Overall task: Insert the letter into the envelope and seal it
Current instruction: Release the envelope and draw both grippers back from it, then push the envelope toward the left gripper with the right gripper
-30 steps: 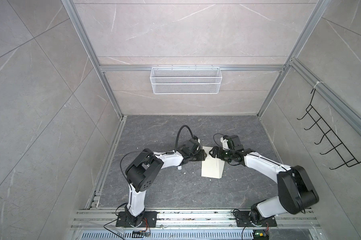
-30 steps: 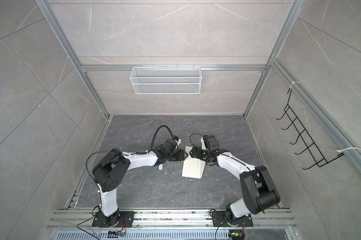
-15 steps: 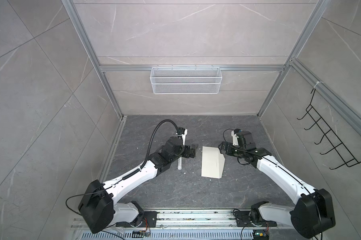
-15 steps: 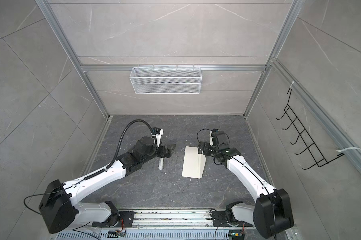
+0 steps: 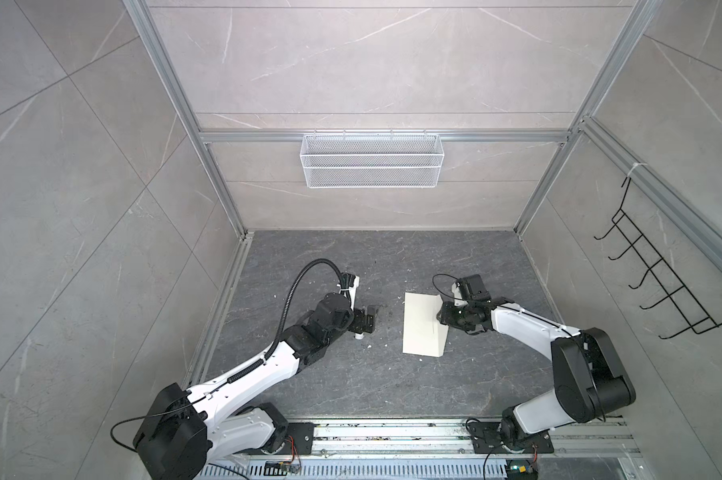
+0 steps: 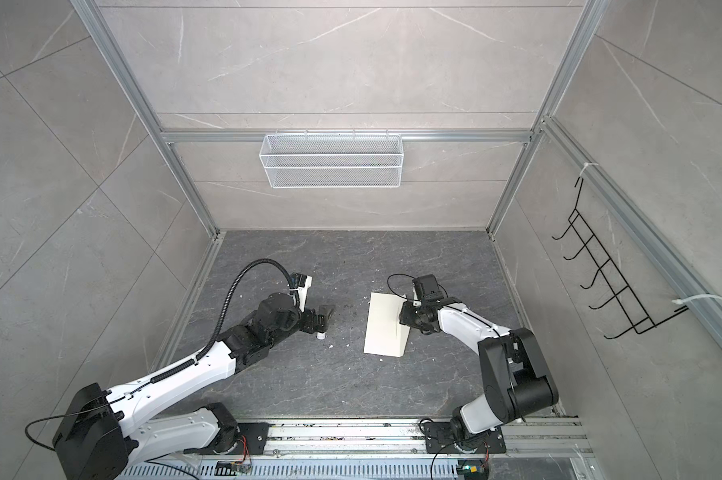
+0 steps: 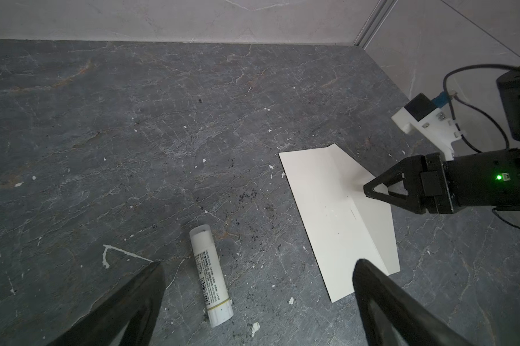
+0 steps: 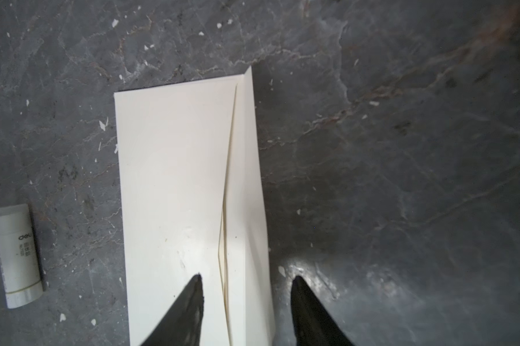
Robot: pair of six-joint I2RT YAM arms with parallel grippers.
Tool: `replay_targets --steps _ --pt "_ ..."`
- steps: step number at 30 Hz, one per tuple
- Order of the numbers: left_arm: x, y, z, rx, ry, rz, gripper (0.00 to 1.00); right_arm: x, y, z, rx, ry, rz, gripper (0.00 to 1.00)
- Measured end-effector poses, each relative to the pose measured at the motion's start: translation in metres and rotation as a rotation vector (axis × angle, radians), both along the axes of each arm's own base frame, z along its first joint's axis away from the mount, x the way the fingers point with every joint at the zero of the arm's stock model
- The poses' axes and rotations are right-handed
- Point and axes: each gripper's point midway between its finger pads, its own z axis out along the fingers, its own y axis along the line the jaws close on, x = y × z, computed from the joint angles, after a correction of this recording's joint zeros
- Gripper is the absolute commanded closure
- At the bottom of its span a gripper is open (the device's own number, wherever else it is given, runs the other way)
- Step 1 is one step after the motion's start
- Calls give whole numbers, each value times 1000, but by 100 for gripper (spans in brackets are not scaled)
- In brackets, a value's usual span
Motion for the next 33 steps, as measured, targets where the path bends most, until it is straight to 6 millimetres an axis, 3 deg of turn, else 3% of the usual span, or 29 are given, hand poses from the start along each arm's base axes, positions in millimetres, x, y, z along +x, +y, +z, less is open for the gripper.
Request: replay_targets --steps 4,9,11,18,20,28,33 --pt "-2 3 -3 -5 -11 7 0 0 6 -8 40 20 -9 99" --pt "-3 6 -9 9 -2 14 0 6 13 1 110 8 -48 100" --pt "-3 8 -9 12 -5 22 0 10 16 12 154 -12 -76 100" --pt "-3 18 0 15 -29 58 1 30 15 102 440 -257 -351 100" --pt "-3 18 1 14 -30 59 2 27 10 110 503 -297 -459 100" --pt "-8 24 -13 58 15 59 4 -1 26 102 589 -333 -867 100" --pt "-12 28 -20 86 44 60 5 -15 33 72 531 -327 -1081 100"
